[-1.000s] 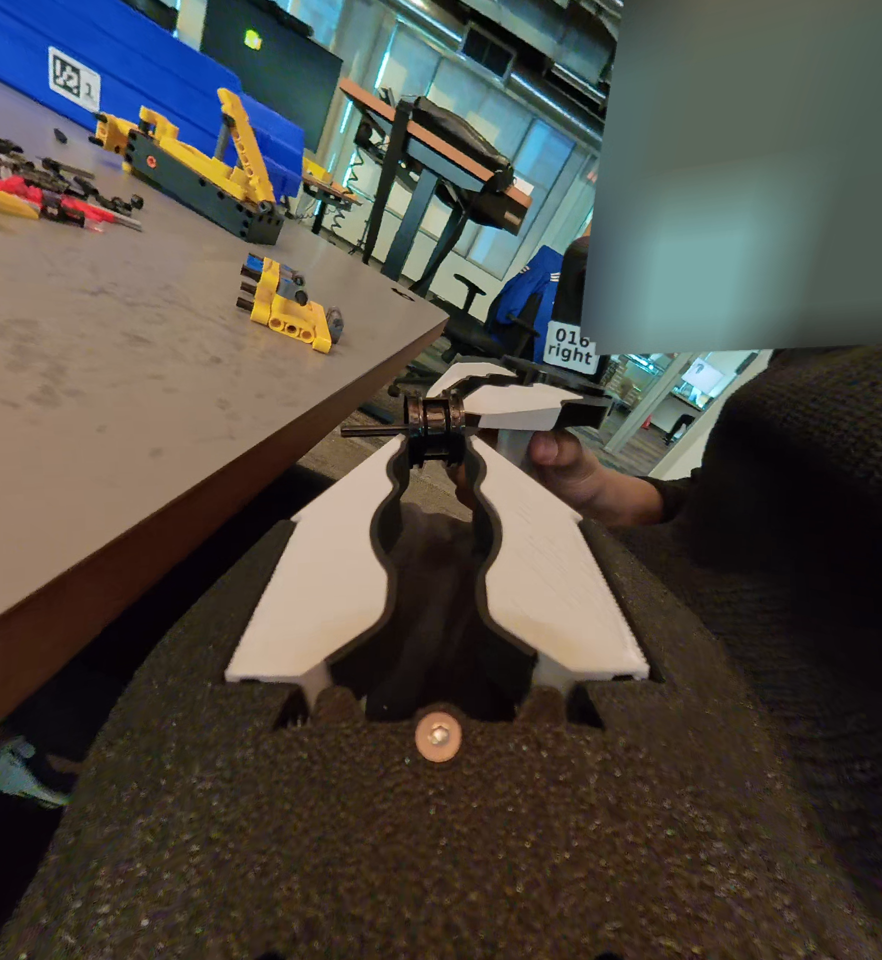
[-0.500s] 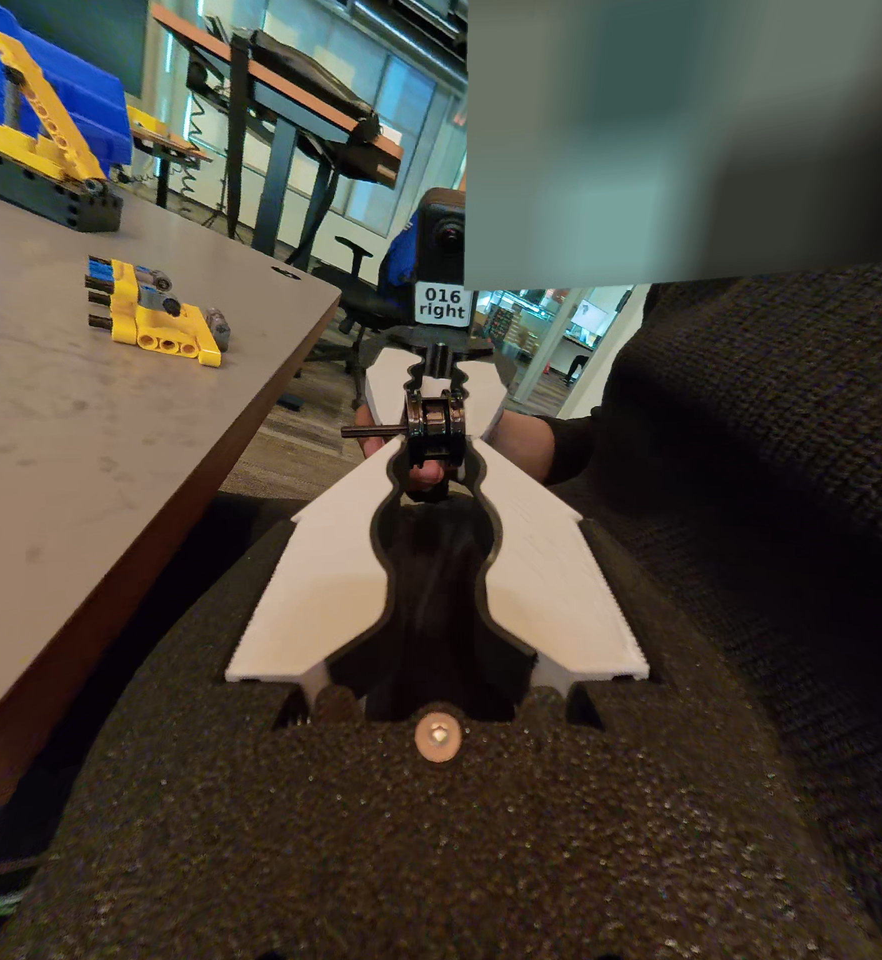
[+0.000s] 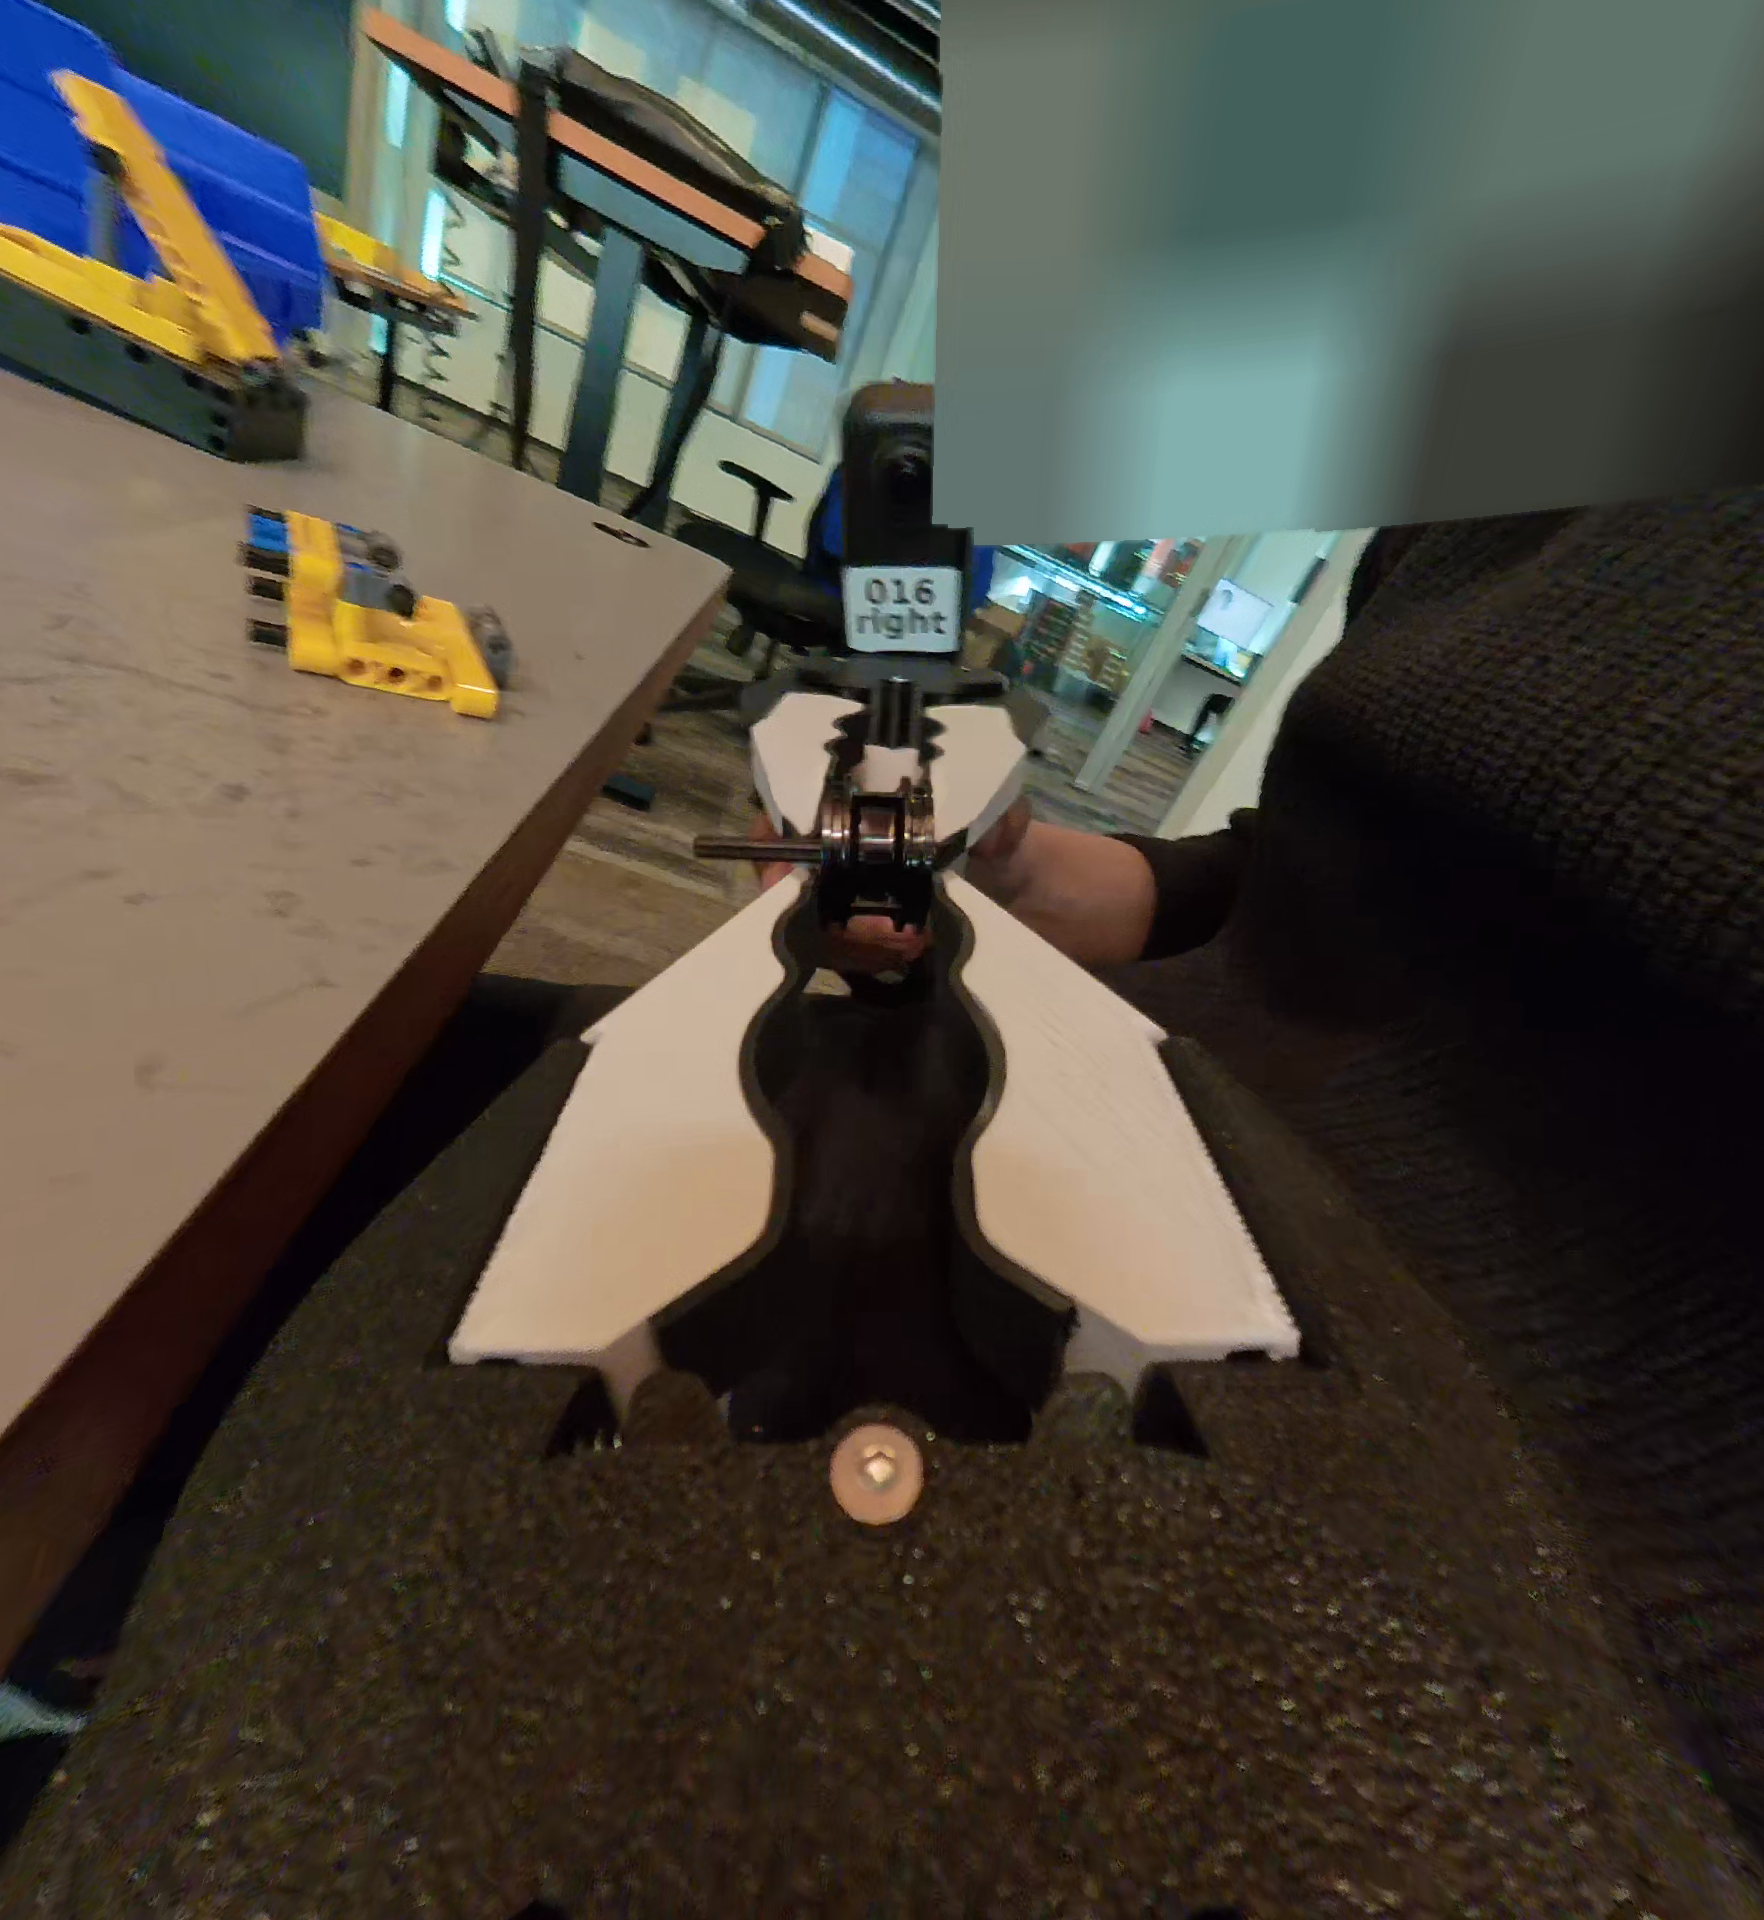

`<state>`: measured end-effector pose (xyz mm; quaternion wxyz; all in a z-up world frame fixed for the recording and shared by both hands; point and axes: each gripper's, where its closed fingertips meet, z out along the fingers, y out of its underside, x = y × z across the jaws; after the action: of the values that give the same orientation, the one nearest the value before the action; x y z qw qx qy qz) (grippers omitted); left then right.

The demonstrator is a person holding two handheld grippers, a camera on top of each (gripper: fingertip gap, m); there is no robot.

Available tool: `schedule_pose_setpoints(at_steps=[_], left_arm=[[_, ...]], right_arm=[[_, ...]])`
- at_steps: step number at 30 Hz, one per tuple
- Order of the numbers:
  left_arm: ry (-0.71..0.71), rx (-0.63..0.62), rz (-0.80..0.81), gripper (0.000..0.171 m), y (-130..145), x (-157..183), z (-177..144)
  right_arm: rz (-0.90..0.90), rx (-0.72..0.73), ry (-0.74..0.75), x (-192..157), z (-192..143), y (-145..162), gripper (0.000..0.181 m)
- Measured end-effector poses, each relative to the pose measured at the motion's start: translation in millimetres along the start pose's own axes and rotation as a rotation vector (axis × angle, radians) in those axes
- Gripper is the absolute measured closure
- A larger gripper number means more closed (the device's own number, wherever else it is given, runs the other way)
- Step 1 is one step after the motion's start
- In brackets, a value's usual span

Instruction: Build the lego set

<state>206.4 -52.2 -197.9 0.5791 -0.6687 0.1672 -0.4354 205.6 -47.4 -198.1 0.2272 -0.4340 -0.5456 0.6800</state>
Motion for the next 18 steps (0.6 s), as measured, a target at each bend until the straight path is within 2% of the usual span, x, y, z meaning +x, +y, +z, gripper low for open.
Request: schedule_pose_setpoints(at_steps=[8, 11, 14, 18], left_arm=[[-0.221, -0.059, 0.08, 0.152, 8.7, -29.6, -3.8], [-0.238, -0.092, 0.094, 0.165, 15.1, -32.3, -2.8], [-0.271, -0.132, 0.134, 0.165, 21.0, -35.9, -1.7], [-0.26, -0.113, 0.142, 0.16, 18.7, -33.5, -0.7]], right_arm=[[-0.092, -0.013, 0.137, 24.9, -2.7, 7.1, 0.161], [-0.156, -0.045, 0.178, 31.9, -2.5, 12.3, 0.16], [-0.227, -0.08, 0.194, 34.6, -3.4, 17.5, 0.161], [-0.239, -0.062, 0.162, 32.2, -4.1, 13.9, 0.161]])
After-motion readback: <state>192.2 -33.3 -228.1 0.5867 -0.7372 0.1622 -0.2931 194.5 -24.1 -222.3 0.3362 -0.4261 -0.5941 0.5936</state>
